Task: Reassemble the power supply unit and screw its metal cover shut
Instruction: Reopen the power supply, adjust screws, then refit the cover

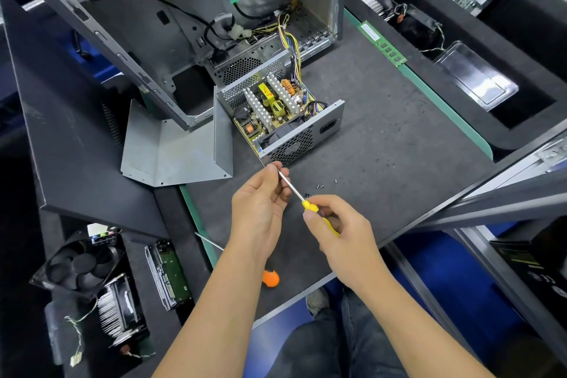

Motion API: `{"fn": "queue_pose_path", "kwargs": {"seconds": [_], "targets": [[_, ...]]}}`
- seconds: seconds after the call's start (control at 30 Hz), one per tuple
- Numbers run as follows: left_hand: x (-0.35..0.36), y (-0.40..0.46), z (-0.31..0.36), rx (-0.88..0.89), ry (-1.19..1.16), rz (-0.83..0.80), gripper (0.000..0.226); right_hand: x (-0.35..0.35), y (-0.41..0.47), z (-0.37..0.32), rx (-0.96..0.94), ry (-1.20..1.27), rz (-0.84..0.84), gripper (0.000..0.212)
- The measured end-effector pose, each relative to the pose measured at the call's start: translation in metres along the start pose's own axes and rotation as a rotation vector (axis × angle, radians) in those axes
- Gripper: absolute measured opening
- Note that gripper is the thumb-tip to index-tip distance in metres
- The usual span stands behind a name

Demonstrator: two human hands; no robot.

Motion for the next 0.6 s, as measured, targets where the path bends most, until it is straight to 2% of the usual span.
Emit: {"fn": "queue_pose_path", "kwargs": {"seconds": [0.13, 0.33, 0.6], "targets": [[-0.003, 0.001, -0.001, -0.049, 0.091, 0.001, 0.016, 0.004, -0.004, 0.004, 0.015, -0.010, 0.053, 0.011], [-0.011, 0.006, 0.000, -0.107, 0.287, 0.017, 0.012, -0.003, -0.007, 0.008, -0.016, -0.204, 0.108, 0.014], [-0.023, 0.009, 0.004, -0.064, 0.436, -0.002, 0.007, 0.002, -0.005, 0.009, -0.032, -0.249, 0.119, 0.012]]}}
Point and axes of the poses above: each hand's wrist, its own y-axis towards the middle knuckle, its own x-axis out of the palm, z = x × y, the point moved 1 cm from there along y, towards the middle knuckle, and after that the axes turned 5 degrees about x, right-handed, at the moved point
